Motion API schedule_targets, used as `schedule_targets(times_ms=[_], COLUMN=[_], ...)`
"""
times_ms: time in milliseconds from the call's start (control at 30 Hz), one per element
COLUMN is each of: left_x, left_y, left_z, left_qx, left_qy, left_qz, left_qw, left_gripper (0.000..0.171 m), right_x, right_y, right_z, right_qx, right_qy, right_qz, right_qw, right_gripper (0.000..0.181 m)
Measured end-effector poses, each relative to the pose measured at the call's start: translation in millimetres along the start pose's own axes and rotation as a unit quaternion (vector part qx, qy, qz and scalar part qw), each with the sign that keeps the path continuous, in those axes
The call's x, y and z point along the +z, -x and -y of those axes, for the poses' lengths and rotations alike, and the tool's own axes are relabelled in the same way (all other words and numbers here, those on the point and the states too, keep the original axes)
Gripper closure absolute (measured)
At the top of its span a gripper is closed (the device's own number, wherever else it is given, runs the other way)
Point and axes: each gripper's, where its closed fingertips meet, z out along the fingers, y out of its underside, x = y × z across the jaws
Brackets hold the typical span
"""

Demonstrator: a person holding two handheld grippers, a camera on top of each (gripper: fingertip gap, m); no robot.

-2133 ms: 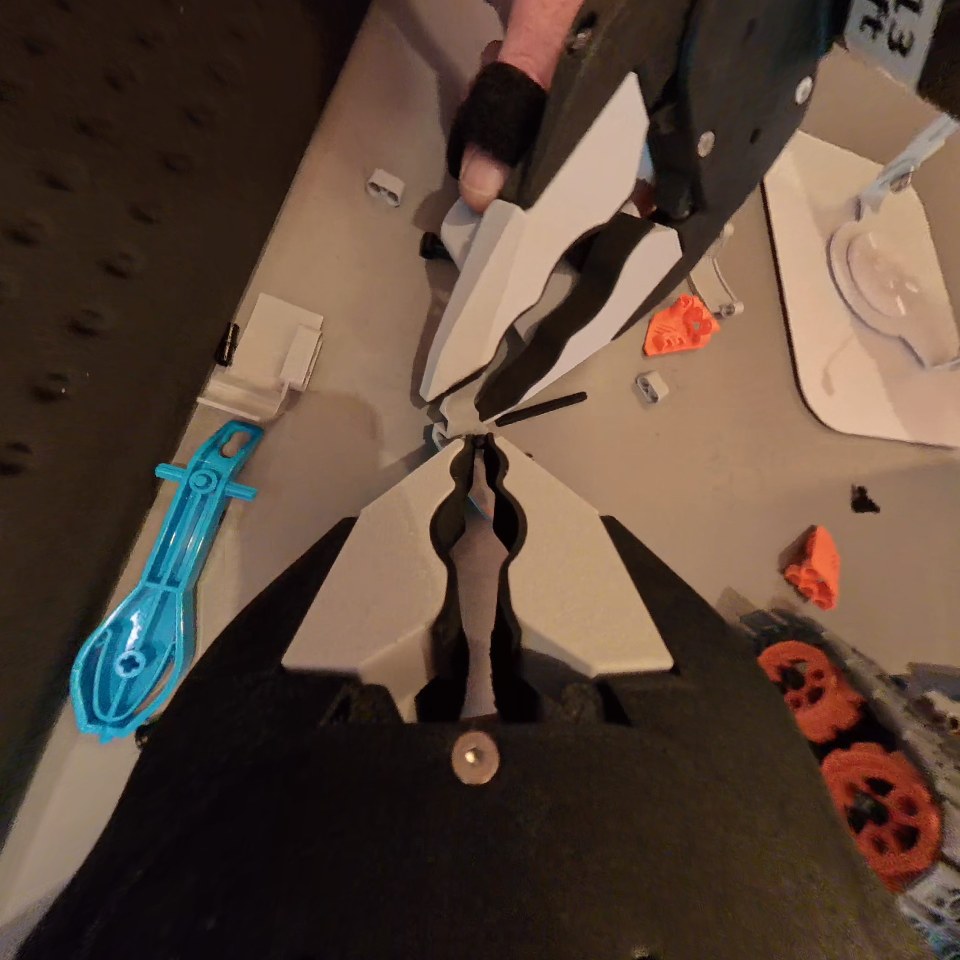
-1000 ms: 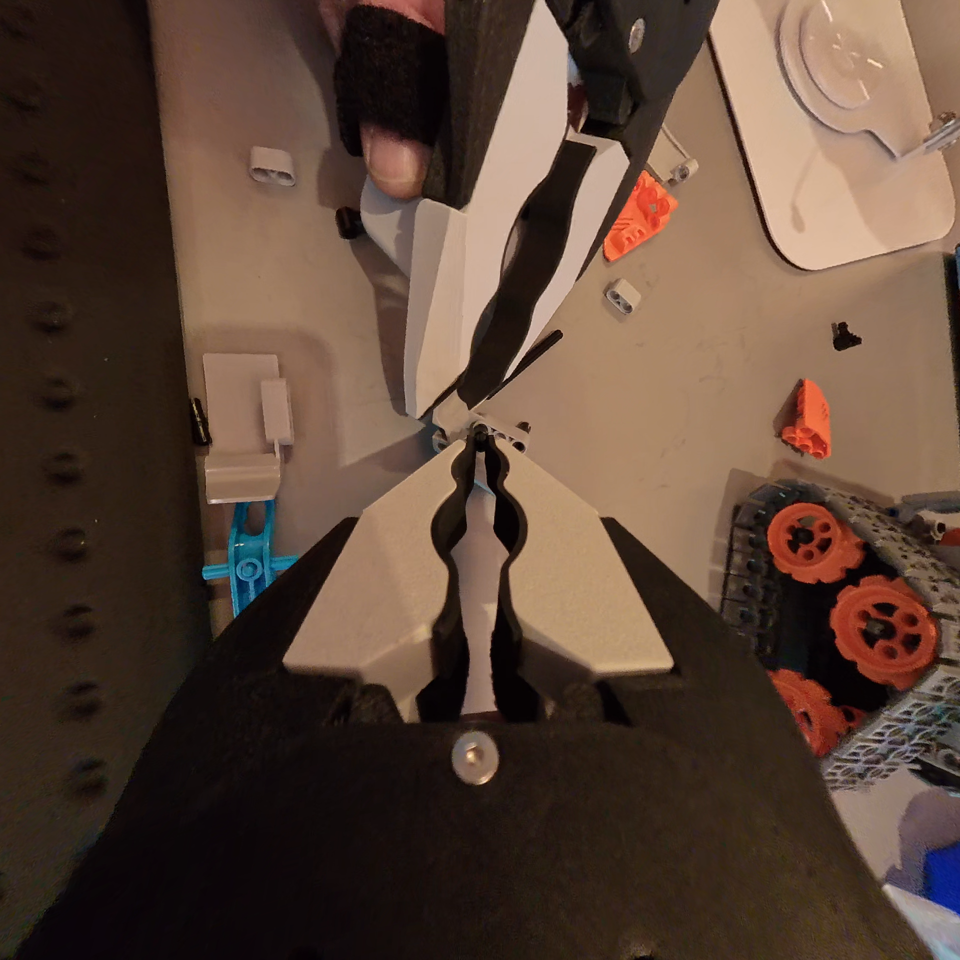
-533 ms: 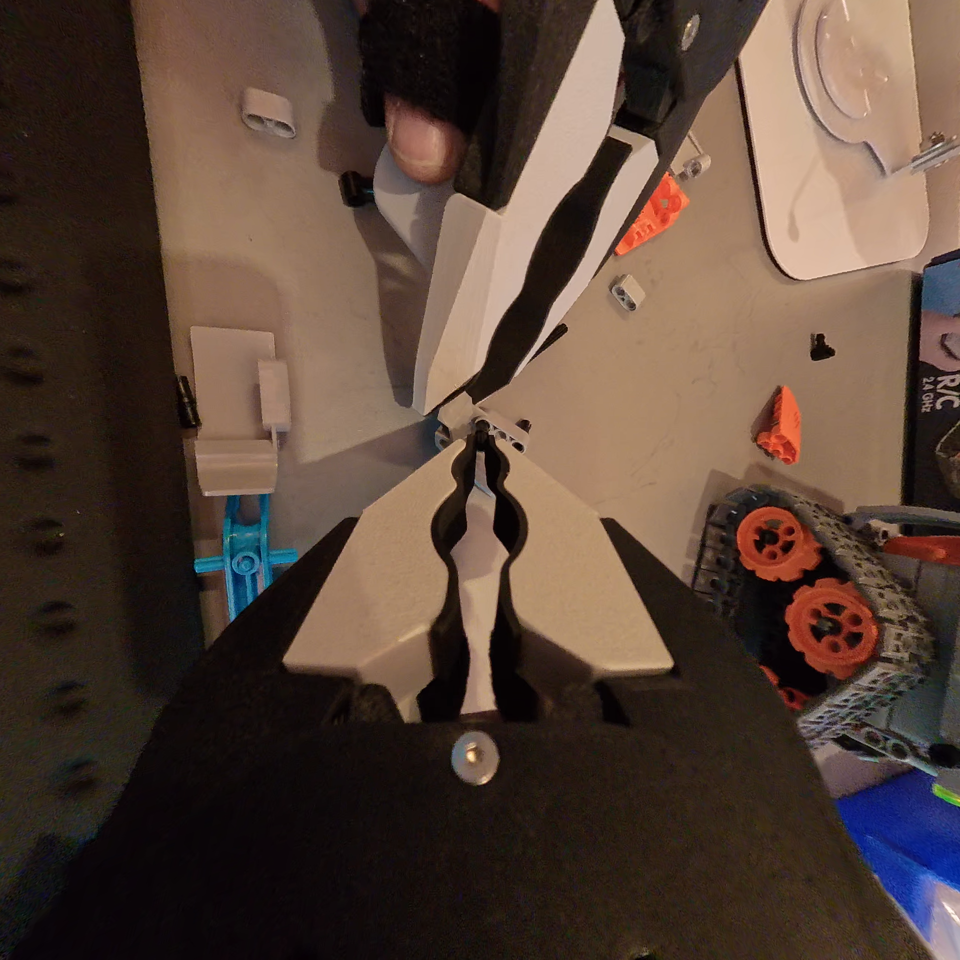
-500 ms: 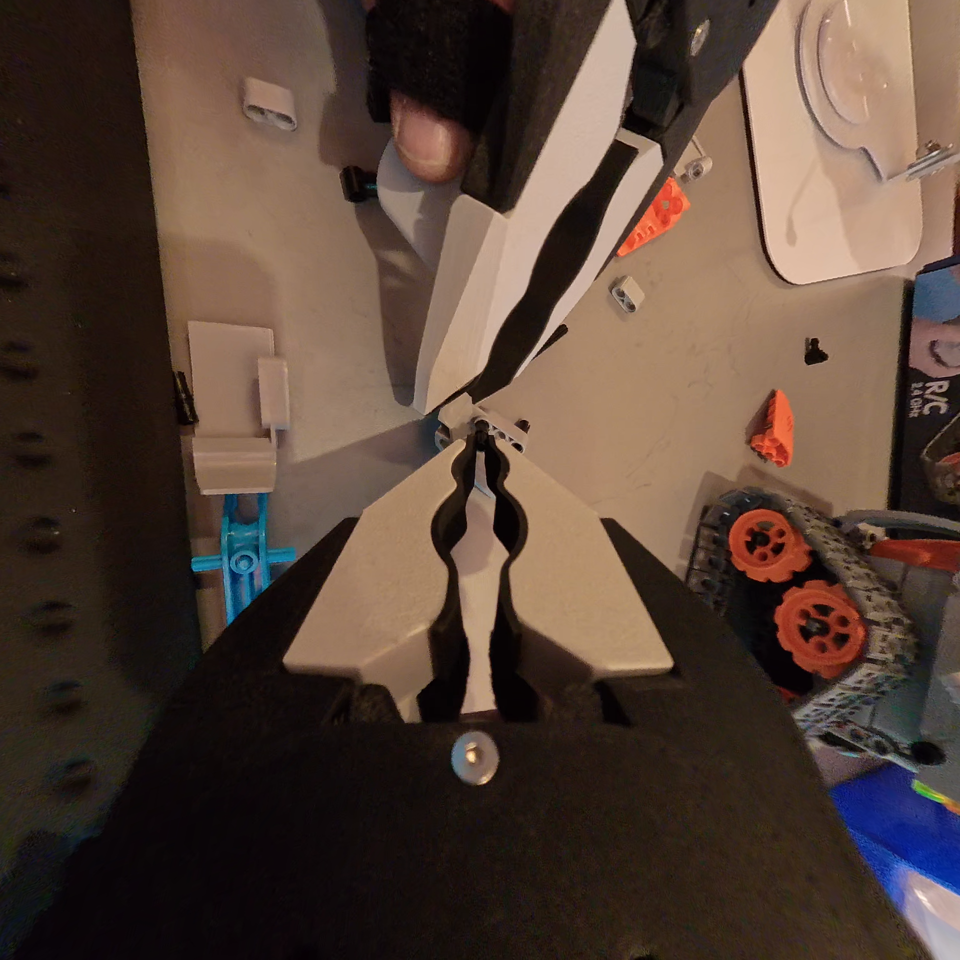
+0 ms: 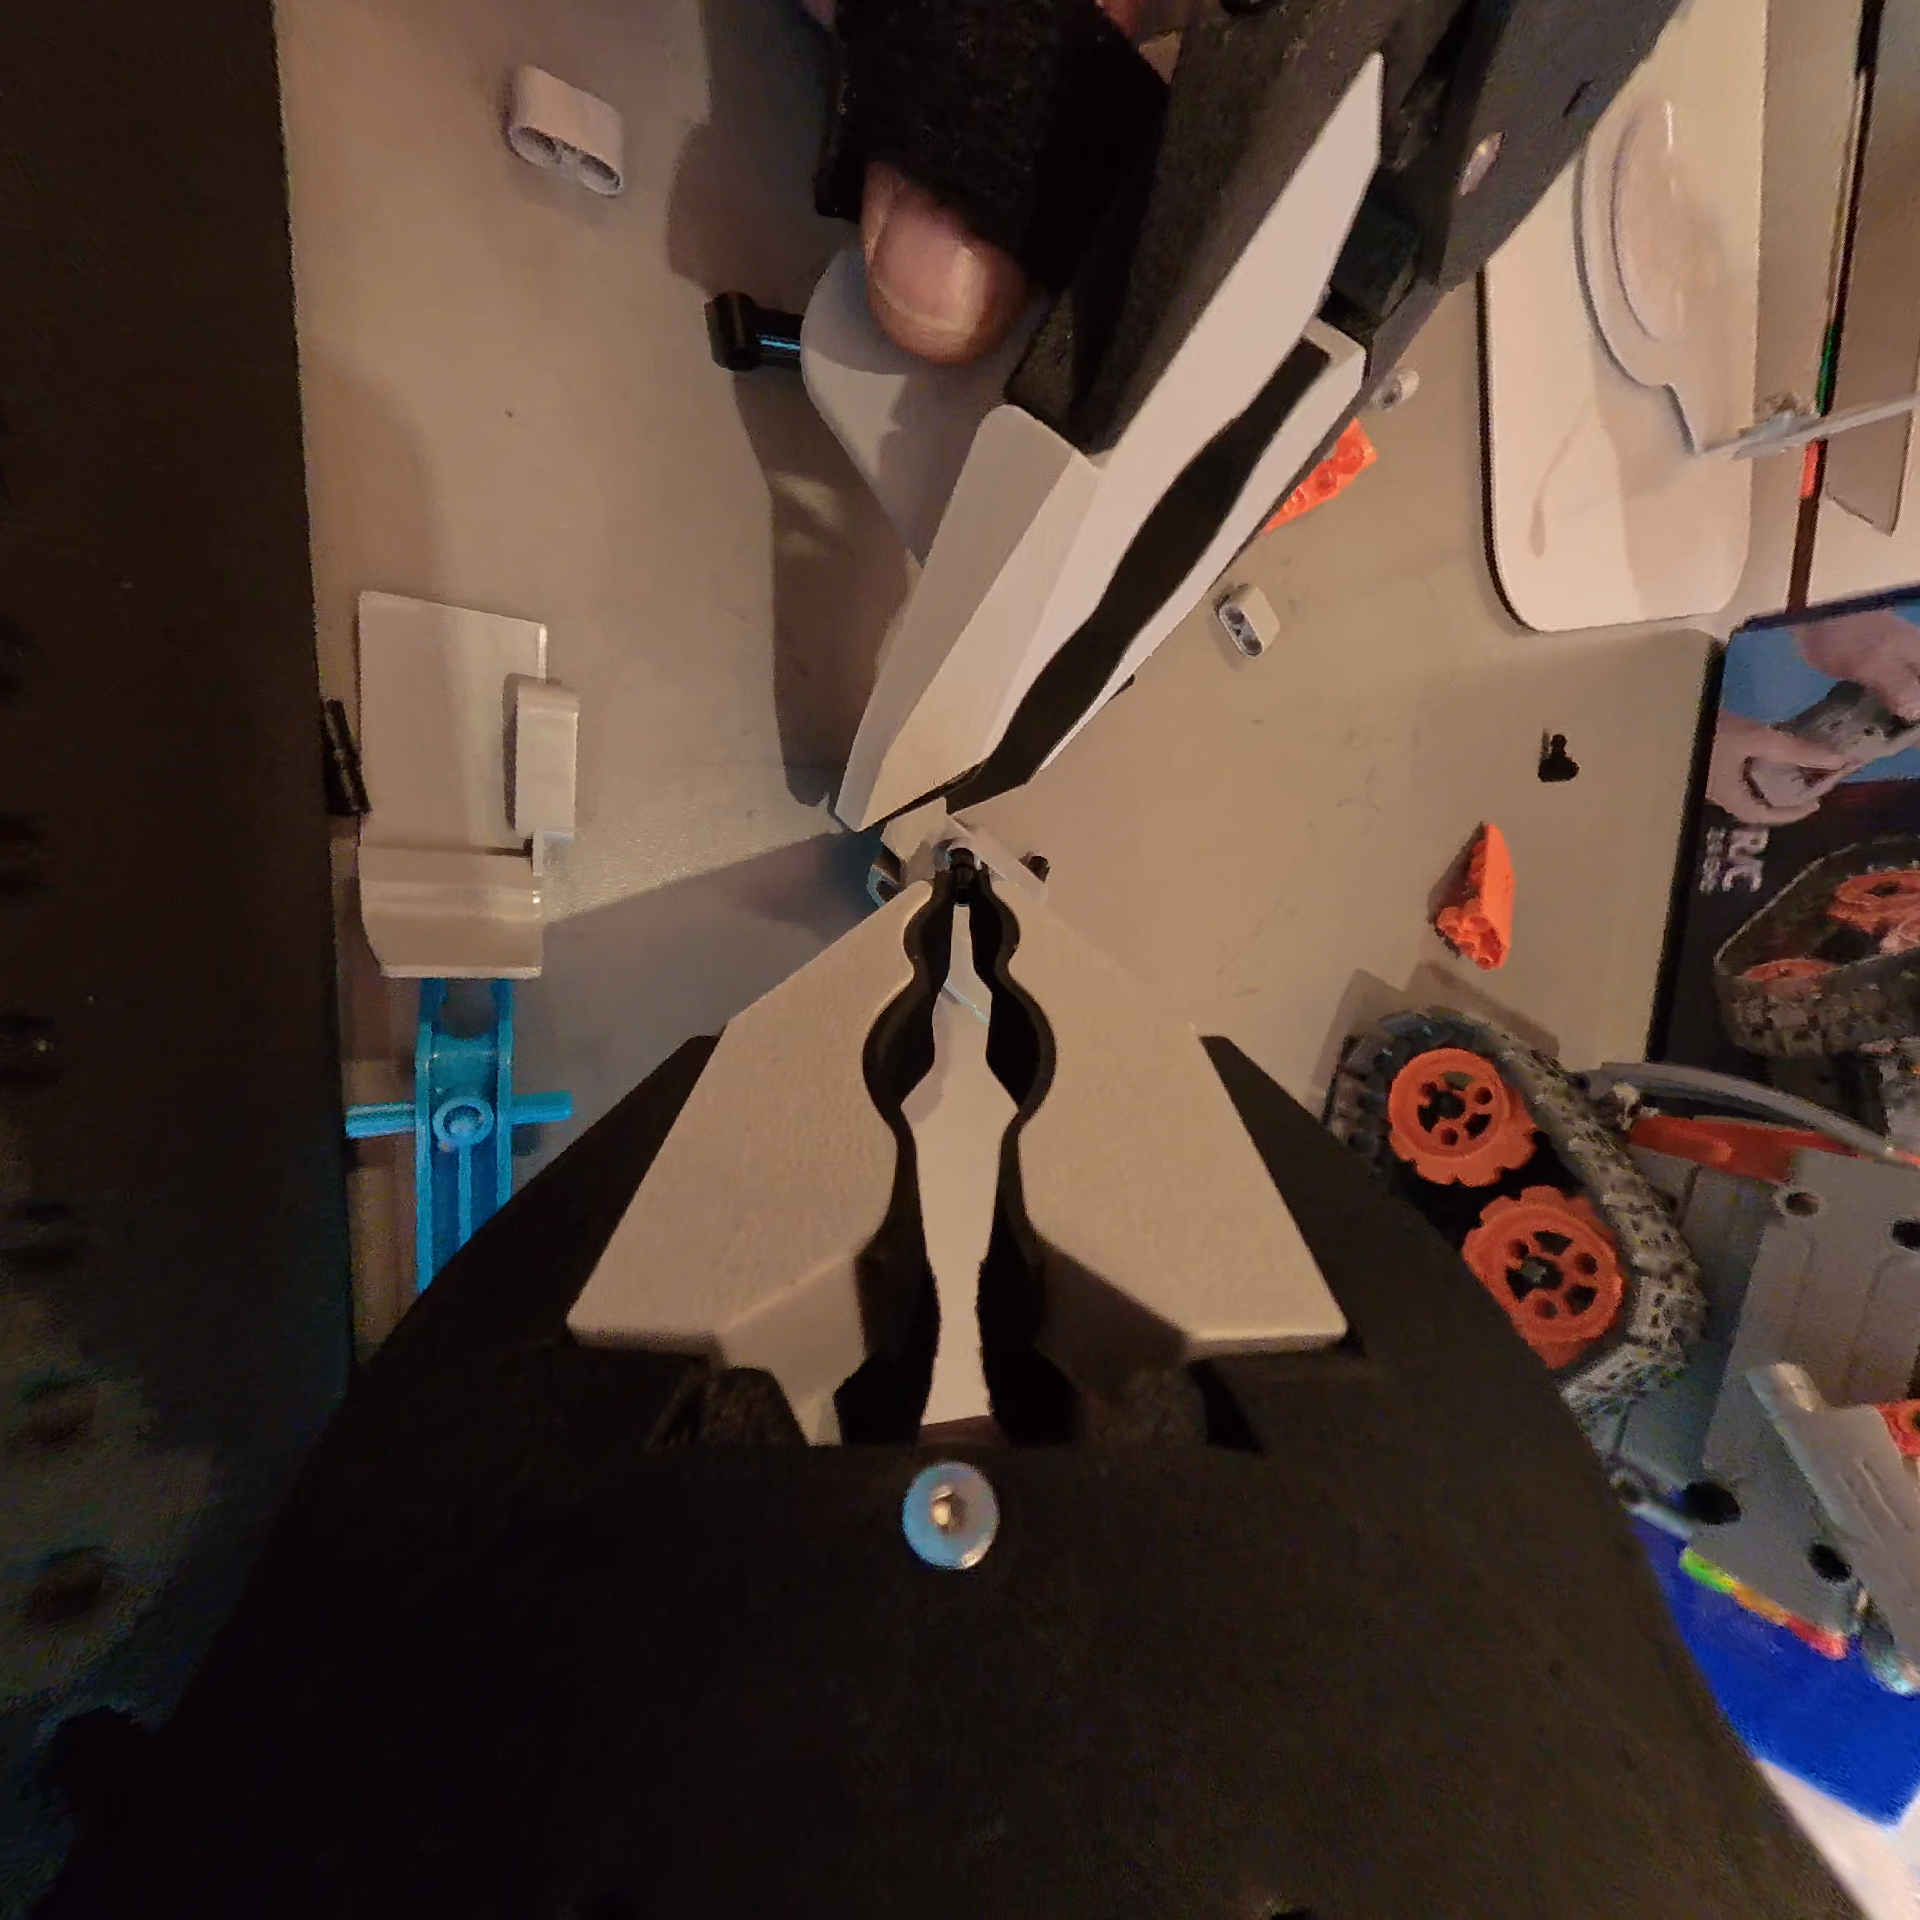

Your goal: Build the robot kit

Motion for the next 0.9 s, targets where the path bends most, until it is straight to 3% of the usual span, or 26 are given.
schedule_targets(times_ms=[33,767,833,900], left_x=[0,4,5,6], left_y=[0,-5,-5,-6], left_z=[0,-1,-2,-2], left_qx=[0.000,0.022,0.028,0.033], left_qy=[0.000,0.010,0.014,0.017], left_qz=[0.000,-0.004,-0.003,-0.004], left_qw=[1.000,1.000,0.999,0.999], left_gripper=[0.149,0.151,0.151,0.151], right_x=[0,-4,-9,-12], right_y=[0,6,4,5], right_z=[0,-1,-1,-4], right_qx=[-0.017,0.060,0.072,0.062], right_qy=[-0.004,-0.090,-0.101,-0.108], right_qz=[0.002,0.160,0.175,0.185], right_qw=[1.000,0.981,0.977,0.975], right_gripper=[0.181,0.177,0.163,0.163])
